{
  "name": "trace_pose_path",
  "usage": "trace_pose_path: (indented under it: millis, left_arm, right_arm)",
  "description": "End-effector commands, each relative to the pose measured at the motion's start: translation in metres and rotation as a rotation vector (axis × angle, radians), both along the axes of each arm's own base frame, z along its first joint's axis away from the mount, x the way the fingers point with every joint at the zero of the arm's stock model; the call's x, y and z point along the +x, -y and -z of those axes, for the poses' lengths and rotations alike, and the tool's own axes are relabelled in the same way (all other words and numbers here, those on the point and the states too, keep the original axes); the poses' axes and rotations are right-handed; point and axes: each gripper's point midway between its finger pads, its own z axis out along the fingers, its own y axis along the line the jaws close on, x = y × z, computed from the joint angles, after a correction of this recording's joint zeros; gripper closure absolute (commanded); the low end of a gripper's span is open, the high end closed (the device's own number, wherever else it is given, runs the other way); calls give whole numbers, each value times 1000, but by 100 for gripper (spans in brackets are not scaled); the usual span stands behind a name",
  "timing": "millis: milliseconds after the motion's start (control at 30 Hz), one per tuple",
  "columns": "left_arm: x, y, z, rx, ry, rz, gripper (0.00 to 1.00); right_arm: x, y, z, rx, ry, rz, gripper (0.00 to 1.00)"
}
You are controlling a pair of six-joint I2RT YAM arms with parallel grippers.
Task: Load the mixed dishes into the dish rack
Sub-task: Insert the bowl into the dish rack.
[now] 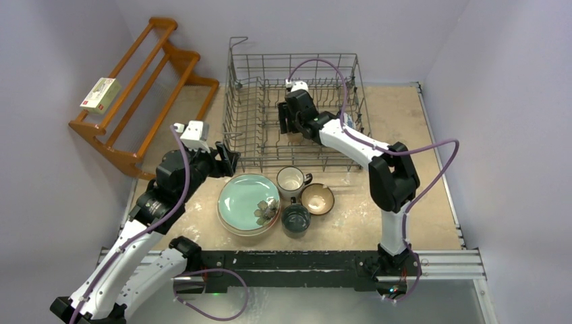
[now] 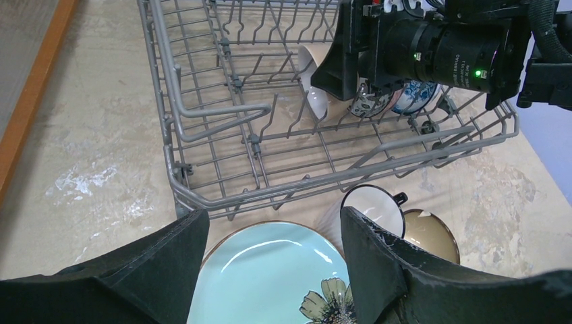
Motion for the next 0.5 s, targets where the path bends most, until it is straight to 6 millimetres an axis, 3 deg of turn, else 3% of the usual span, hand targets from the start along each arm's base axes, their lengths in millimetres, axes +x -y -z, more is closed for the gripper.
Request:
trace_pose_path:
  millis: [0,333,467]
  left_arm:
    - [2,0,-3,1,21,5,30]
    - [2,0,-2,2,17,5,30]
    - [2,0,-2,2,17,6,30]
  right_arm:
    - [1,-52,-96,310,145,-101,100]
    - [-2,-51,-96,339,134,-107,100]
    - [-2,-49,-87,342,115,-98,100]
